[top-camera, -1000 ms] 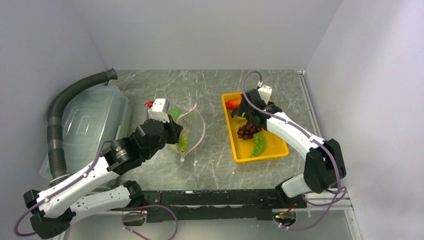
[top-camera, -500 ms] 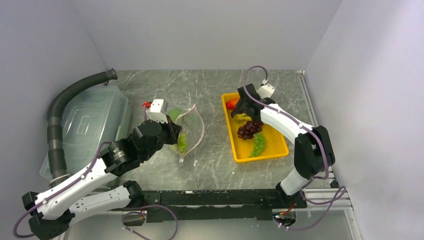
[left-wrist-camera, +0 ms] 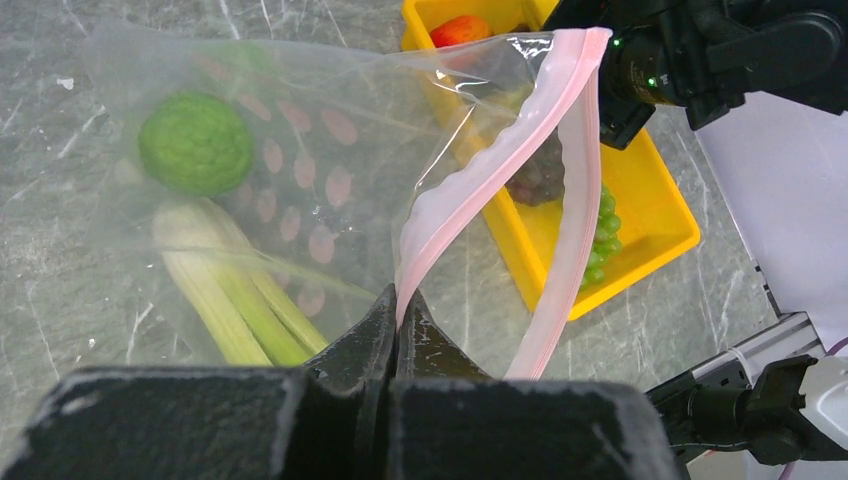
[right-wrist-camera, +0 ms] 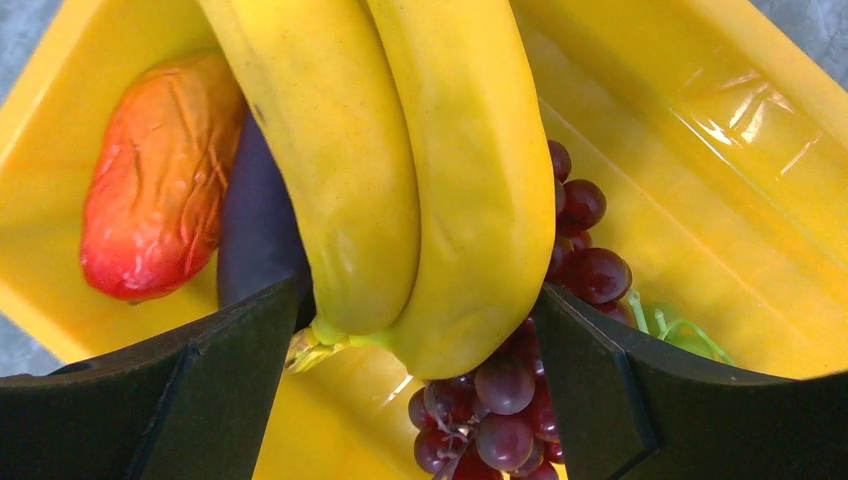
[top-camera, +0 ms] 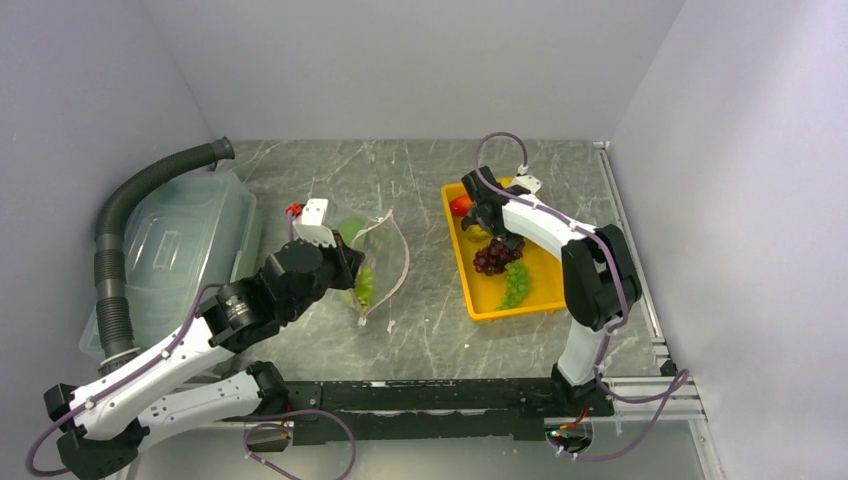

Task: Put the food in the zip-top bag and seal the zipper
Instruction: Pick up the fake fruit from the bin.

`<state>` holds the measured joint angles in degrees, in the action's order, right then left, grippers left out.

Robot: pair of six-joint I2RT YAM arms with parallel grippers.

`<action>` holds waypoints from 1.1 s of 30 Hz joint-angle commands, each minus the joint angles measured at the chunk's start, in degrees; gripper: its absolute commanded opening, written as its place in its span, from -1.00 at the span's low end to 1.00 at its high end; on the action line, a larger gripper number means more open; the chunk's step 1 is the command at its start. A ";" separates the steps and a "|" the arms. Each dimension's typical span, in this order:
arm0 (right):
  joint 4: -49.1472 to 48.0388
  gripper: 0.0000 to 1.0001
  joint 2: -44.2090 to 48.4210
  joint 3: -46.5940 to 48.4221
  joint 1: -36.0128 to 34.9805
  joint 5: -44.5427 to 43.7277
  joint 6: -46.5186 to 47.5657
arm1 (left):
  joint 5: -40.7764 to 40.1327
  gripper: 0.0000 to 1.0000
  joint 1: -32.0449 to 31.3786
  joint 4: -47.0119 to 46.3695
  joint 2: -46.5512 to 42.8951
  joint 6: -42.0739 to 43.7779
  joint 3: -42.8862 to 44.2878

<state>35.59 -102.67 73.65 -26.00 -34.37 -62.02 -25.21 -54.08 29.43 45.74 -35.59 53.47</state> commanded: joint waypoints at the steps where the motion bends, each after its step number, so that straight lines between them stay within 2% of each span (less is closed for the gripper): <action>1: 3.87 0.82 -2.42 3.84 0.16 -2.63 -3.70 | 0.90 -1.00 0.03 -3.41 -0.47 0.77 -0.49; 6: 4.70 0.63 -3.41 5.14 0.21 -4.14 -4.26 | 1.04 -1.00 0.01 -3.33 -0.39 1.14 -0.25; 9: 4.72 0.40 -3.04 5.10 0.20 -5.36 -4.11 | 1.13 -1.00 -0.01 -3.10 -0.38 1.23 0.00; 15: 4.21 -0.39 0.11 3.84 0.16 -7.04 -1.95 | 1.01 -1.00 0.02 -2.85 -0.30 1.34 0.14; 19: 2.83 -0.80 3.89 2.32 0.20 -7.60 0.66 | 0.79 -1.00 0.02 -2.73 0.04 1.24 0.29; 25: 0.01 -1.00 9.54 0.28 0.16 -7.13 6.81 | 0.25 -1.00 0.03 -2.44 0.06 0.90 0.11; 29: -3.28 -1.00 14.43 -2.33 0.14 -4.77 12.14 | -0.40 -1.00 0.04 -1.99 0.14 0.88 0.29; 33: -7.42 -1.00 21.10 -6.14 0.16 1.21 19.81 | -0.93 -1.00 0.12 -1.58 0.06 0.94 0.58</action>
<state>34.65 -88.44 70.43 -26.00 -37.85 -51.53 -24.86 -54.08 28.93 45.95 -35.14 52.88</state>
